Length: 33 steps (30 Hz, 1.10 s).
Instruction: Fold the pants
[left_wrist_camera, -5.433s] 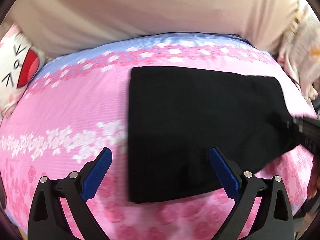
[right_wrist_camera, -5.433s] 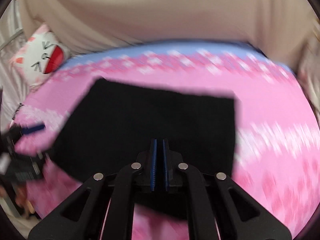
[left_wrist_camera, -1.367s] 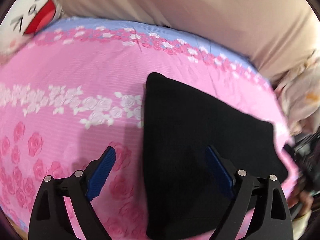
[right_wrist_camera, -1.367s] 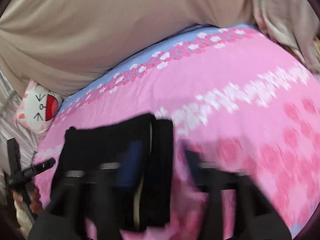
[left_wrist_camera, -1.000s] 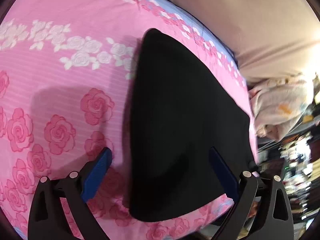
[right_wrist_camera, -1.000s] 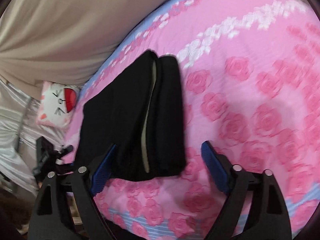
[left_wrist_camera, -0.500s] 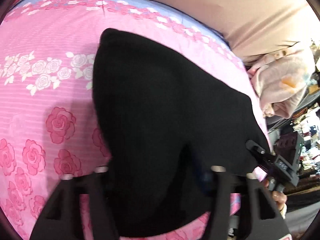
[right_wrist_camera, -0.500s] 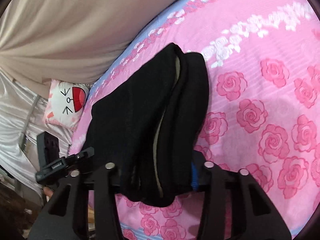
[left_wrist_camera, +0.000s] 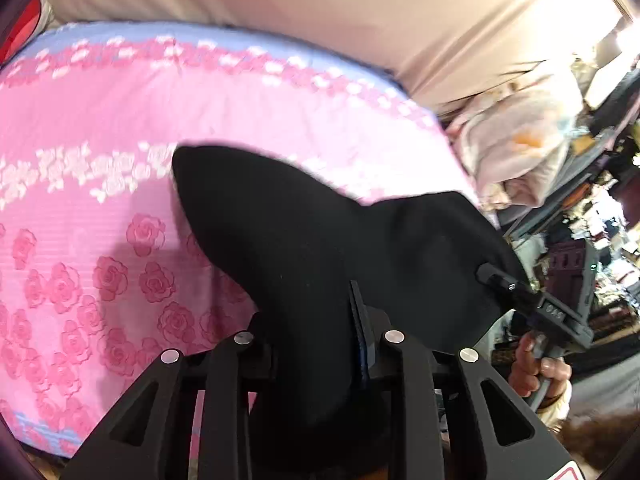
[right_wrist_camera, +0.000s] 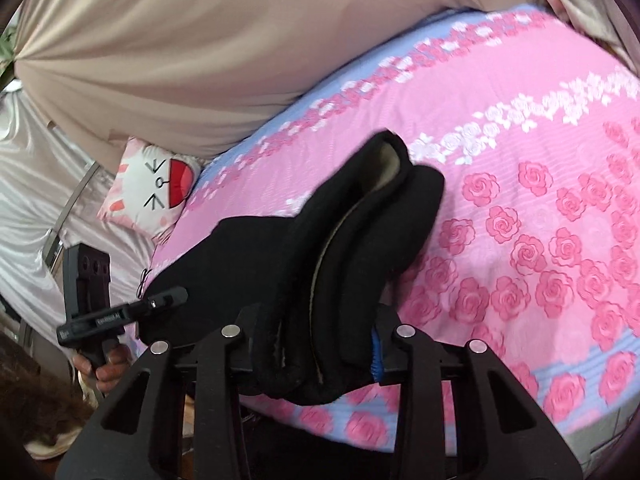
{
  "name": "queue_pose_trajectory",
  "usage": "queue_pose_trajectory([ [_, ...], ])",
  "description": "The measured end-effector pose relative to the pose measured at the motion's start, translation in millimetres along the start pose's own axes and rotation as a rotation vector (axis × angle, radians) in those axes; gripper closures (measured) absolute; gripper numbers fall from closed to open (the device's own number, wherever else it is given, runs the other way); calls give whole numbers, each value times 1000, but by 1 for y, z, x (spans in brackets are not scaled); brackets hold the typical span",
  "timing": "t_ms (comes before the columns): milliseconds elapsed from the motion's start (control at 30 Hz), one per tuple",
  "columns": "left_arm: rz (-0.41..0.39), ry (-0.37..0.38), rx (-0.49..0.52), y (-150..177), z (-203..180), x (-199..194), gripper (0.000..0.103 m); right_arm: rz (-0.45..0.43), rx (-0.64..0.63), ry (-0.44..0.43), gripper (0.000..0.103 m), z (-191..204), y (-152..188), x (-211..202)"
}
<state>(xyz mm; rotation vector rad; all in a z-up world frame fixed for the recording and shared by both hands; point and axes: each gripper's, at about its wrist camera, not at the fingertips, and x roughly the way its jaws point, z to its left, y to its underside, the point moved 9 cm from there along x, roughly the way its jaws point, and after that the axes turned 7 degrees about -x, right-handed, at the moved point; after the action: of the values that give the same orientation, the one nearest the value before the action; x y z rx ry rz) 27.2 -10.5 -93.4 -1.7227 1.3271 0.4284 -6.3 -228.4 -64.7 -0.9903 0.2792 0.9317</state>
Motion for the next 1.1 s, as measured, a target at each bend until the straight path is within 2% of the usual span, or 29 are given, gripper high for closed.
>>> queue_pose_trajectory([
  [133, -35, 70, 53, -4, -26, -48, 85, -40, -63, -25, 69, 32, -11, -33],
  [233, -93, 106, 124, -14, -50, -87, 85, -124, -155, -42, 69, 66, -33, -68],
  [367, -239, 120, 255, -39, -92, -140, 85, -274, -294, -43, 69, 107, -74, -107],
  [467, -393, 127, 373, -71, -125, -180, 85, -413, -411, -35, 69, 137, -117, -131],
  [633, -573, 114, 441, -141, -150, -202, 85, -572, -512, -17, 69, 162, -195, -135],
  [767, -678, 78, 428, -205, -148, -189, 85, -632, -505, -9, 69, 150, -266, -100],
  [833, -713, 20, 436, -235, -141, -169, 85, -639, -492, -6, 69, 139, -290, -77],
  [967, -716, -65, 406, -288, -115, -117, 85, -610, -439, 11, 69, 101, -329, -9],
  [1033, -693, -113, 380, -313, -91, -79, 85, -571, -399, 15, 69, 79, -337, 31],
  [1100, -643, -127, 332, -332, -64, -39, 85, -526, -354, 25, 69, 55, -341, 72],
])
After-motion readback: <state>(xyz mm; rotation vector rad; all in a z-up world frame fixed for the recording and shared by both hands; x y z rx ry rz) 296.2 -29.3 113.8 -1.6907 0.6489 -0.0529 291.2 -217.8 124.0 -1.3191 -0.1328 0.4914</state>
